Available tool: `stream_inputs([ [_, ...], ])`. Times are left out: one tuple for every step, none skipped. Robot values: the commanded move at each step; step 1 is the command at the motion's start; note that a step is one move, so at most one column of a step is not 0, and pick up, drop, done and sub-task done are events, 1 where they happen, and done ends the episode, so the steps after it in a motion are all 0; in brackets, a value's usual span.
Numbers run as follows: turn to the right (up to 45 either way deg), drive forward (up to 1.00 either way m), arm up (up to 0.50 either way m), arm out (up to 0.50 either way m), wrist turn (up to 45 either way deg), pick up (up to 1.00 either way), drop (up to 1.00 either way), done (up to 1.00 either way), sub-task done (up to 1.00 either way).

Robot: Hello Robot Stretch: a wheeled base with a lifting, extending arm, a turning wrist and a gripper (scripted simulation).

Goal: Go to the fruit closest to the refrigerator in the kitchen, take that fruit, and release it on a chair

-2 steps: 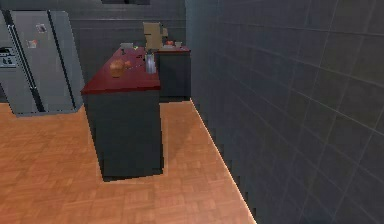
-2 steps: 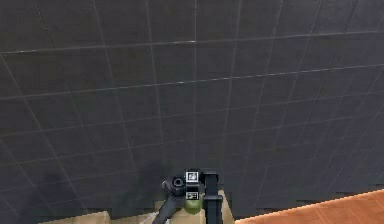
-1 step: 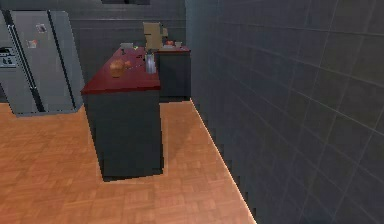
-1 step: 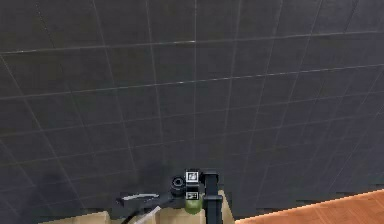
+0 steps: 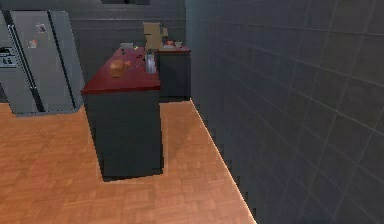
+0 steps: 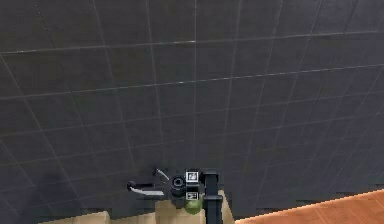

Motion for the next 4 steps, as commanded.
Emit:
stream_inputs([
  [0.0,0.0,0.0,0.0,45.0,0.0,0.0,0.0,0.0],
  [0.0,0.0,0.0,0.0,9.0,0.0,0.0,0.0,0.0],
  [0.0,0.0,-0.3,0.0,0.0,0.0,0.0,0.0,0.0],
  [0.0,0.0,0.0,0.0,0.0,1.0,0.0,0.0,0.0],
])
